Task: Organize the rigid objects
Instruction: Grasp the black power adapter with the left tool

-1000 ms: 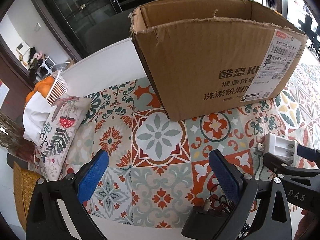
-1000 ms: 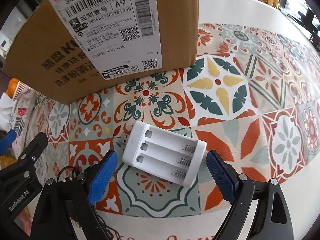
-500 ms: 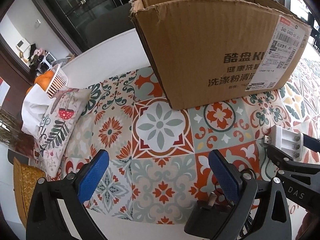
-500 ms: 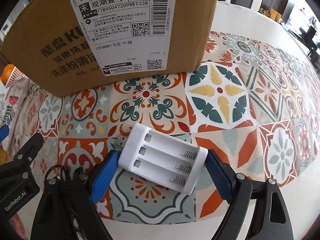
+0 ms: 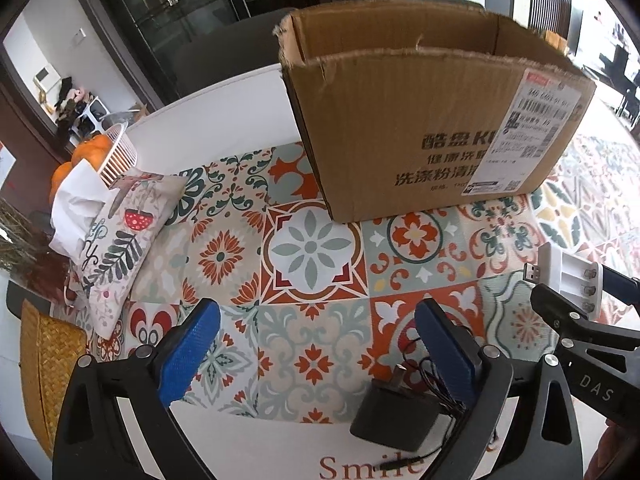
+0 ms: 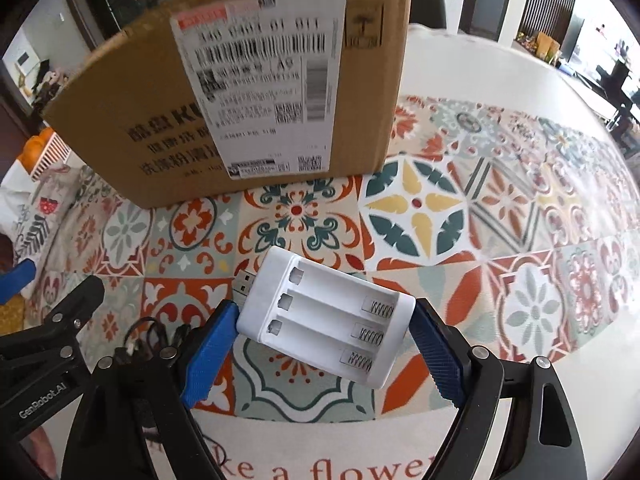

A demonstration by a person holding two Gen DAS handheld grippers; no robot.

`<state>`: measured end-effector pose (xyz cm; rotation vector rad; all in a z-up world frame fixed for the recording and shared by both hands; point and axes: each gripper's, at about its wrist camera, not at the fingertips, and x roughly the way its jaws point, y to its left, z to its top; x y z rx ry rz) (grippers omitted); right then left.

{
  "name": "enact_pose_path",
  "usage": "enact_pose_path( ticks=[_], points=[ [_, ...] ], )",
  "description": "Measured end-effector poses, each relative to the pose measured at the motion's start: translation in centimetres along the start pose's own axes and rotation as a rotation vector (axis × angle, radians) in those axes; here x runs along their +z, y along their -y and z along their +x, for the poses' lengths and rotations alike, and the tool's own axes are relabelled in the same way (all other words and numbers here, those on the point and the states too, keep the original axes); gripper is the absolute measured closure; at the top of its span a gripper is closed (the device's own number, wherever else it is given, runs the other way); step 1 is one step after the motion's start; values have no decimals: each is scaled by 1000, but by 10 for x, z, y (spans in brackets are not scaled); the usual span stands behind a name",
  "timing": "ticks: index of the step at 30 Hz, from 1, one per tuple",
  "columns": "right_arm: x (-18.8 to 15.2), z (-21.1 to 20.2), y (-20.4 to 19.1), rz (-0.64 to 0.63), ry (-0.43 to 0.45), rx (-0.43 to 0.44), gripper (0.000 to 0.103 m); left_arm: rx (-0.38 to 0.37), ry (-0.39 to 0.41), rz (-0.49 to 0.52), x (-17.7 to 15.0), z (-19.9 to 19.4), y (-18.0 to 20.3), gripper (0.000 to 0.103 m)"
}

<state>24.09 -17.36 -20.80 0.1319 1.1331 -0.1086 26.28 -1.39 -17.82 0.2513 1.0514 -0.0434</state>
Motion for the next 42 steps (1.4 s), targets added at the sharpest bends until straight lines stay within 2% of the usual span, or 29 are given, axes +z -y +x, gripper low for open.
enact_pose_path(
  ticks=[5,10,15,22,32,42],
  points=[
    [0,-20,-2,-26,36,5,17,-52,-26,-11,-8,-10,-1,4],
    [-15,-35,4,-68,56,-11,17,-93,-70,24,-26,-13,8,6],
    [-28,-37,16,-84,43,-22,17,-147,-111,55,-48,-15,17,10],
    [-47,-40,23,-76,6,8,17,-162,-130,104,-64,-16,18,15],
    [-54,-29,8,-103,-26,21,17,-227,-209,156,-67,14,20,24],
    [-51,-21,6,-107,-47,4,17,-241,-214,213,-57,35,32,29]
  ],
)
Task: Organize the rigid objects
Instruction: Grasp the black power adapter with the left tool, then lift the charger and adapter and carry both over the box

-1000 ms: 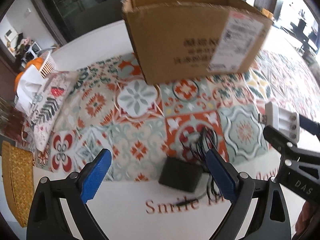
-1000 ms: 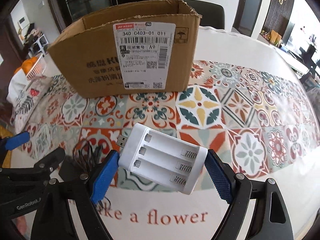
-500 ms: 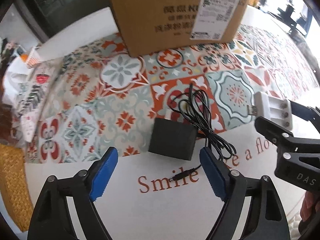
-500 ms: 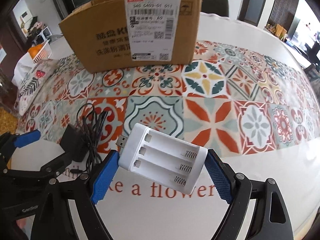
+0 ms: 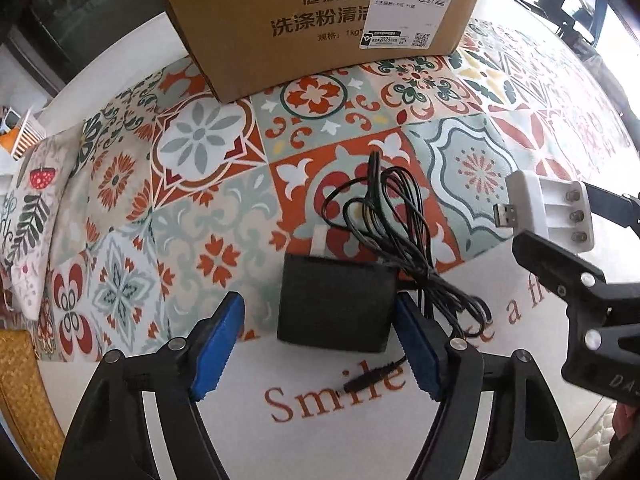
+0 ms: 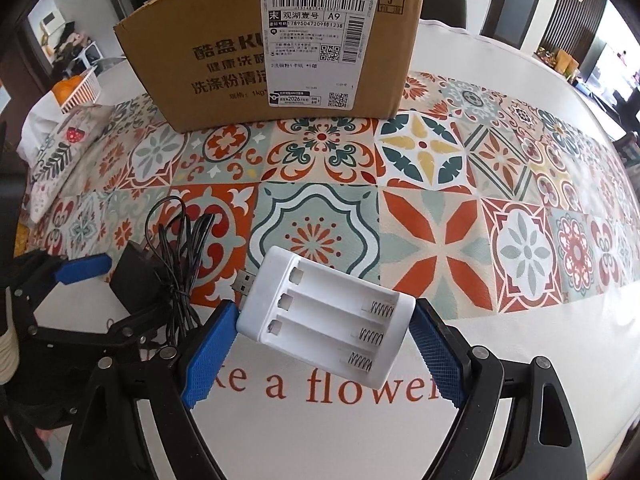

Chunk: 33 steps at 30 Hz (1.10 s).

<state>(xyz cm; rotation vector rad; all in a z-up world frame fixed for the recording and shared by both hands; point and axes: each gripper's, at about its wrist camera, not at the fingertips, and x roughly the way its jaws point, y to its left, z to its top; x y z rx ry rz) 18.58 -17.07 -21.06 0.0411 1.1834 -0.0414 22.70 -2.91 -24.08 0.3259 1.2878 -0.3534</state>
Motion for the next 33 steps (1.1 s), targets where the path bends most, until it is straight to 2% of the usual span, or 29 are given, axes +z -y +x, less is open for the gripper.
enact_pose_path(
  ticks=[3,7,11,17,24,33],
  points=[
    [2,2,0,2,-4,-1,17,-12,12,8,4,3,0,29],
    [3,4,1,4,-10,-8,17,-53,19,-6,11,10,-2,40],
    [3,5,0,-3,-11,-13,17,-57,52,-20,13,12,1,47],
    [3,0,-2,-17,3,-23,17,-74,73,-50,3,10,0,47],
    [6,-16,-3,-23,52,-28,17,-54,135,-105,-17,-20,-15,47],
    [17,-48,0,-19,146,-38,17,-27,232,-143,-7,-60,-9,47]
  ],
)
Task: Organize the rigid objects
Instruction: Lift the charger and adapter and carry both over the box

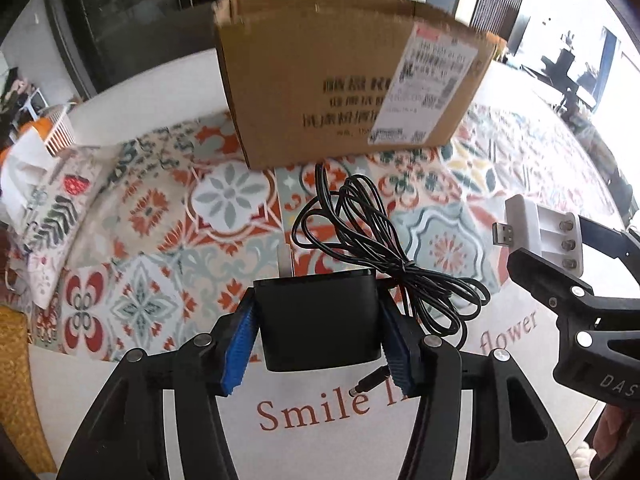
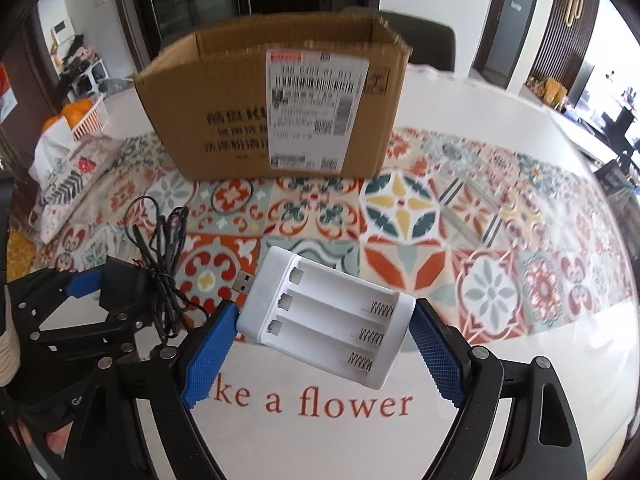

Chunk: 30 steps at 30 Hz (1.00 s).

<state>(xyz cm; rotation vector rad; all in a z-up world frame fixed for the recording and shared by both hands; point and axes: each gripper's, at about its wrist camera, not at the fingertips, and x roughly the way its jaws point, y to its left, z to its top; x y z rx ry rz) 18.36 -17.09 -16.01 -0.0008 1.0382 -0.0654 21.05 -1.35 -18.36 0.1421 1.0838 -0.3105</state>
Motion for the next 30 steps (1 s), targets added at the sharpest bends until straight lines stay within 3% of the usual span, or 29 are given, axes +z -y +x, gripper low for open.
enact_pose_path(
  ticks=[19,30],
  points=[
    [47,-63,10,-6,247,-8,17,37,220,-5,59,-65,1,47],
    [76,-79,15,2,330,1,17,43,300,3,90,-85,3,47]
  ],
)
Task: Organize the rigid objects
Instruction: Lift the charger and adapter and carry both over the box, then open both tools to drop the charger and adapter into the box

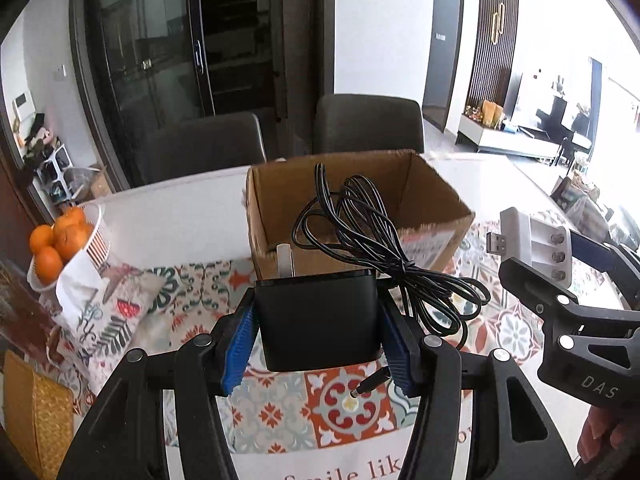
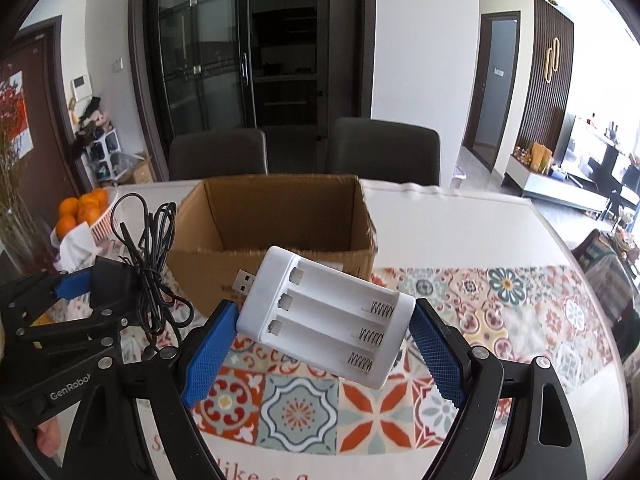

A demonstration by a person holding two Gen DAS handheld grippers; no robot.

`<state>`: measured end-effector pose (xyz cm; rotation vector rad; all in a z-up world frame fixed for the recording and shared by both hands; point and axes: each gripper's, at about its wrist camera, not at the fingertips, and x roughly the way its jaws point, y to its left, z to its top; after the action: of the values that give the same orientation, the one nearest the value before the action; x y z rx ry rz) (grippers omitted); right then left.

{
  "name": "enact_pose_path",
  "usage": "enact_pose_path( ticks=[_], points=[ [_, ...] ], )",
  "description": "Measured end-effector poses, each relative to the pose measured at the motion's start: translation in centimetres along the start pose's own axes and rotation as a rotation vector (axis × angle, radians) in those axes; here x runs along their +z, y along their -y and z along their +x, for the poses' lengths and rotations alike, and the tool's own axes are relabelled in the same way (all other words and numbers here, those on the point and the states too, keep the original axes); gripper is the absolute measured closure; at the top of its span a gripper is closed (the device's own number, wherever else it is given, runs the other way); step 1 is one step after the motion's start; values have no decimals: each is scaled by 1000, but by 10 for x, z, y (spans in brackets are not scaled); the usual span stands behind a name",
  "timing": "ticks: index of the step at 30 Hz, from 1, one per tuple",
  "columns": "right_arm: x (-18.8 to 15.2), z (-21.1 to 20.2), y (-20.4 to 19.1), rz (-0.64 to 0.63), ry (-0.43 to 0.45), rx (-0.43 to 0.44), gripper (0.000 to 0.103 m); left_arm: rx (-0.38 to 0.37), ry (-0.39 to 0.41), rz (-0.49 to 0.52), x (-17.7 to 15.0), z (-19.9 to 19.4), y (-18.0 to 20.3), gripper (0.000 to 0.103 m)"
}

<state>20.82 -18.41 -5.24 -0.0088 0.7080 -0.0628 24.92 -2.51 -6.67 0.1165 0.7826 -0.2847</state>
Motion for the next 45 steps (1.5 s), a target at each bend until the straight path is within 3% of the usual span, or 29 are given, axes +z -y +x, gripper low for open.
enact_pose_path(
  ticks=[11,18,33,42,43,45],
  points=[
    [39,7,2,-10,71,0,17,-3,43,11,43,14,-2,47],
    [58,19,4,-34,88,-11,17,-12,30,23,65,33,0,47],
    [89,59,16,-17,57,-19,17,-32,-73,20,101,88,4,47],
    [93,72,15,-22,38,-30,17,-18,-155,14,99,112,10,45],
    [93,73,15,-21,36,-29,17,-6,-154,15,99,112,10,45],
    [94,74,14,-22,34,-31,17,-2,-140,15,100,111,9,29]
  ],
)
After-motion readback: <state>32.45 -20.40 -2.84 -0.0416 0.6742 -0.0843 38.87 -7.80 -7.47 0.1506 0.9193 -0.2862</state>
